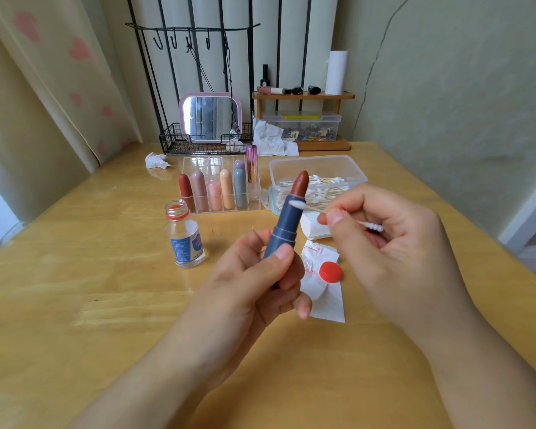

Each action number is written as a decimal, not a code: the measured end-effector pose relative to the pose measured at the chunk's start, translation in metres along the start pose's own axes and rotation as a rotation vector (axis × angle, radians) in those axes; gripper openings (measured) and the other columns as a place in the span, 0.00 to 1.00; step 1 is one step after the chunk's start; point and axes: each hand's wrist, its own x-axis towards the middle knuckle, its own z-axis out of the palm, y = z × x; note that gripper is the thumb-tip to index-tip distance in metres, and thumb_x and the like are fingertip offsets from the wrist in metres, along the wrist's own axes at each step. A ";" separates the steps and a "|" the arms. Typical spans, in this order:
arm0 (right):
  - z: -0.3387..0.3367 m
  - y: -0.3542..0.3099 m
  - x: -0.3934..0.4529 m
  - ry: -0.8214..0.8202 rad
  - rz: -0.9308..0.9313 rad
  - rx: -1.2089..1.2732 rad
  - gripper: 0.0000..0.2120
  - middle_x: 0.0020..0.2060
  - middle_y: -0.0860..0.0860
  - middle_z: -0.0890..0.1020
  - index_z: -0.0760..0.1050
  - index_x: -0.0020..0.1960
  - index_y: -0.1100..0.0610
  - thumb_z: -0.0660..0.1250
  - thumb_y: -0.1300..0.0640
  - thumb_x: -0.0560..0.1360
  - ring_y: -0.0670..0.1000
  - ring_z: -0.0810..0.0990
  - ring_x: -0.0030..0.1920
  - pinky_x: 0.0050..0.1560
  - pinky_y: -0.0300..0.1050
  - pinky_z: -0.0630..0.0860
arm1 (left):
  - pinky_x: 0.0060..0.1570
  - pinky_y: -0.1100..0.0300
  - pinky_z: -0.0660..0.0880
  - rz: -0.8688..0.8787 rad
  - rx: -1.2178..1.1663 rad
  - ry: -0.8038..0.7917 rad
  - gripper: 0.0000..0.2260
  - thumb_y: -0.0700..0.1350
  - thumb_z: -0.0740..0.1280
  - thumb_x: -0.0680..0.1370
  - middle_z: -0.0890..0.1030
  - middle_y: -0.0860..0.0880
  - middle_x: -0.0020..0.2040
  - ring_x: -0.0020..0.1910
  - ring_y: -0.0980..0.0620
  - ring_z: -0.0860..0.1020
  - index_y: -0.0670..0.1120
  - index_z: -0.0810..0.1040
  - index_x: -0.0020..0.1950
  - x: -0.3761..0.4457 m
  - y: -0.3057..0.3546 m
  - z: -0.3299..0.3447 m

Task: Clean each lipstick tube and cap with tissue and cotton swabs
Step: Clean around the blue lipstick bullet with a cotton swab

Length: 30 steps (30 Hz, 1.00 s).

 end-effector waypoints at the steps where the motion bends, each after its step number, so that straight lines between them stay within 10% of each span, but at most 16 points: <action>1: 0.000 0.000 0.000 -0.012 -0.001 0.003 0.08 0.24 0.56 0.73 0.75 0.36 0.56 0.64 0.56 0.73 0.50 0.67 0.22 0.24 0.43 0.66 | 0.33 0.59 0.73 0.009 0.003 0.006 0.10 0.45 0.66 0.71 0.69 0.49 0.32 0.26 0.55 0.67 0.41 0.70 0.48 0.000 0.000 0.000; 30: -0.001 0.002 0.001 -0.044 -0.007 0.072 0.09 0.28 0.59 0.76 0.75 0.37 0.53 0.62 0.51 0.72 0.61 0.73 0.29 0.30 0.53 0.70 | 0.35 0.56 0.75 -0.038 -0.188 -0.154 0.14 0.50 0.66 0.76 0.73 0.47 0.35 0.28 0.54 0.70 0.39 0.79 0.52 0.005 -0.002 -0.008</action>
